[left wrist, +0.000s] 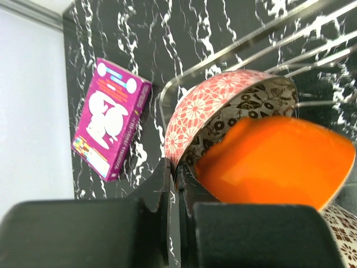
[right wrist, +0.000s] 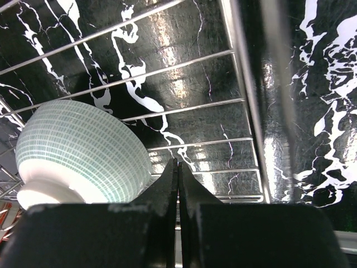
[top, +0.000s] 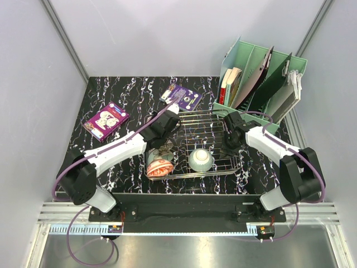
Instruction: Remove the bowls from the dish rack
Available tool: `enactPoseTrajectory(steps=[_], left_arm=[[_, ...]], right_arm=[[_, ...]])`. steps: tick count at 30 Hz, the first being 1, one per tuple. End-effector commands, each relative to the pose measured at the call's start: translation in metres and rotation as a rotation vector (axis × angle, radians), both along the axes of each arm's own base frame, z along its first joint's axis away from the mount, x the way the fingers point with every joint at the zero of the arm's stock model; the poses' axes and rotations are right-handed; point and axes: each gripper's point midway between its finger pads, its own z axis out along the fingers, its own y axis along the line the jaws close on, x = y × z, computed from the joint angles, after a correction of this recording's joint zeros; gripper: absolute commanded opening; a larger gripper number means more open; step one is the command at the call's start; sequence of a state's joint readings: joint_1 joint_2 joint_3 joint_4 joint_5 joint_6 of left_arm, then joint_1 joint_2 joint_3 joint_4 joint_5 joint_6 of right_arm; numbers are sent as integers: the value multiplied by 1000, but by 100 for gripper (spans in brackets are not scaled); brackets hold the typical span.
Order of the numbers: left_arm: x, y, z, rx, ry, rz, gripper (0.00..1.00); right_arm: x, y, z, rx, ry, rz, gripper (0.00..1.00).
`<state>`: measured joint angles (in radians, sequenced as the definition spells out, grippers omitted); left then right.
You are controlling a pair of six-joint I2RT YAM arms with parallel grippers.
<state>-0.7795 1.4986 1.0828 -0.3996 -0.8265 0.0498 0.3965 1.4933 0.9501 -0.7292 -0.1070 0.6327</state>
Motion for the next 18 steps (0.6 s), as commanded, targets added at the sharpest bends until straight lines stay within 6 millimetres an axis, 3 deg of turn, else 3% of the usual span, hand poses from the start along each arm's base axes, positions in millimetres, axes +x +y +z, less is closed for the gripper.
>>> enactPoseTrajectory(steps=[1, 18], left_arm=[[18, -32, 81, -203, -225, -16, 0], [29, -40, 55, -140, -201, -6, 0]], right_arm=[[15, 3, 10, 12, -46, 6, 0], [22, 8, 16, 25, -57, 10, 0]])
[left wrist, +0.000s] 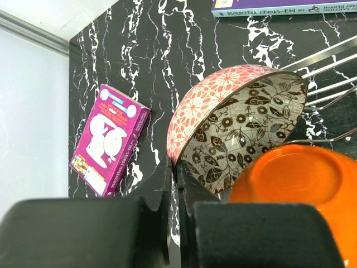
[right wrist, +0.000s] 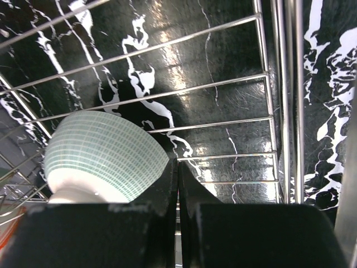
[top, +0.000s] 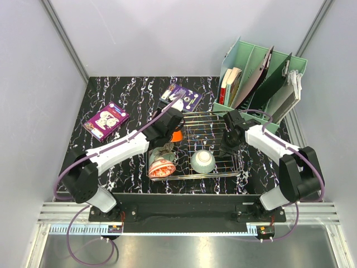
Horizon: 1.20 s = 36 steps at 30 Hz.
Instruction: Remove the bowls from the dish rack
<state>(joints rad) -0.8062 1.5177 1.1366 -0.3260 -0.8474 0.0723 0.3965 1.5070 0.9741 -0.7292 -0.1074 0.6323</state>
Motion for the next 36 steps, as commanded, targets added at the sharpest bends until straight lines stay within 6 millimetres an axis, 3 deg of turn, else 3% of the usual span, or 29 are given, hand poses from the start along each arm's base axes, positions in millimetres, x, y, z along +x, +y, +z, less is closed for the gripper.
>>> enactPoseTrajectory(steps=[1, 6, 14, 36], left_arm=[[17, -20, 29, -84, -112, 13, 0], [20, -16, 36, -80, -141, 37, 0], [26, -6, 68, -54, -230, 76, 0], [30, 17, 94, -78, -268, 158, 0]], right_arm=[[16, 5, 13, 20, -50, 9, 0], [18, 6, 15, 18, -55, 11, 0], [19, 6, 12, 14, -47, 19, 0], [28, 10, 17, 17, -62, 47, 0]])
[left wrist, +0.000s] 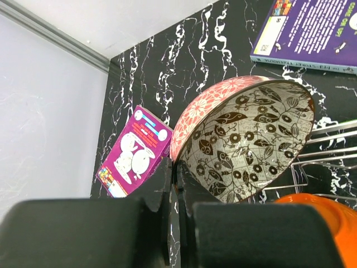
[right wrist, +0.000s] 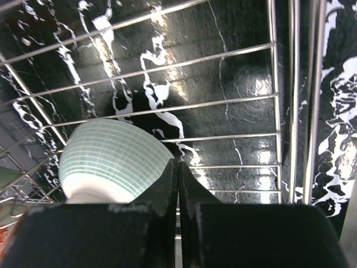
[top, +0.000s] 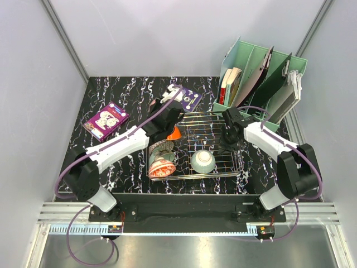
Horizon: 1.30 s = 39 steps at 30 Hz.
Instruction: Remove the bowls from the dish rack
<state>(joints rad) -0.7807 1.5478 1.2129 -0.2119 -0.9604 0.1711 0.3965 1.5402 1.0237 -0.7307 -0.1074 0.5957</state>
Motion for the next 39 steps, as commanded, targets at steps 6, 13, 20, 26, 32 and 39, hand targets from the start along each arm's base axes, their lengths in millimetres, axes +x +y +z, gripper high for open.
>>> enactPoseTrajectory(steps=[6, 13, 20, 26, 32, 39], left_arm=[[6, 27, 48, -88, -119, 113, 0], [-4, 54, 47, -135, -111, 174, 0], [-18, 81, 51, -241, -99, 250, 0], [-41, 105, 31, -347, -12, 347, 0], [-72, 123, 4, -483, 70, 419, 0], [-91, 144, -39, -588, 150, 529, 0]], right_arm=[[21, 8, 15, 23, -46, 17, 0], [23, 9, 13, 19, -38, 17, 0], [27, 11, 11, 17, -32, 27, 0], [32, 12, 11, 12, -33, 36, 0], [35, 8, 16, -13, -50, 46, 0], [39, 13, 14, -1, -33, 53, 0]])
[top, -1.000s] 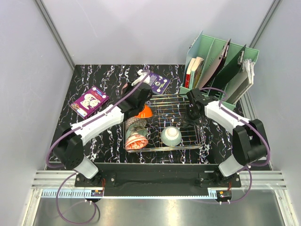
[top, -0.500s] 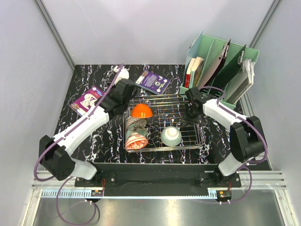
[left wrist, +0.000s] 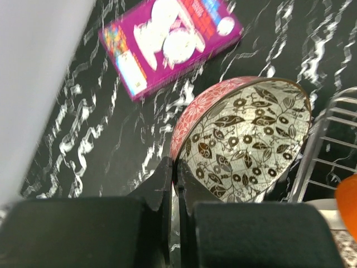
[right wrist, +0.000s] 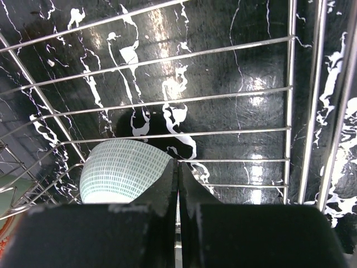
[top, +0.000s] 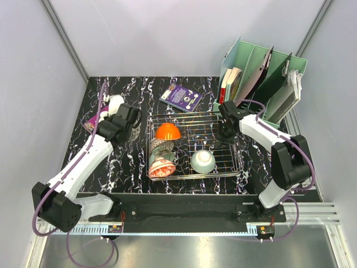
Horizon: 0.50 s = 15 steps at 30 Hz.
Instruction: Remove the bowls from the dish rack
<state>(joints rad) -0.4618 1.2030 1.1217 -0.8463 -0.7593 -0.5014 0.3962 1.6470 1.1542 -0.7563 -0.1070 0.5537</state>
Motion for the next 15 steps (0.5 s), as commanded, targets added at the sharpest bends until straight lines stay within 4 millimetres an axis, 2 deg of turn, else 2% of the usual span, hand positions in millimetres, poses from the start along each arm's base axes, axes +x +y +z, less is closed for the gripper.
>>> enactPoseTrajectory(steps=[1, 7, 15], left_arm=[[-7, 5, -24, -140, 0, 91, 0], [-6, 15, -66, -211, 58, 144, 0], [-19, 8, -97, -283, 108, 154, 0]], right_arm=[[14, 4, 9, 10, -25, 14, 0], [19, 7, 9, 11, -20, 26, 0], [21, 8, 5, 1, -5, 37, 0]])
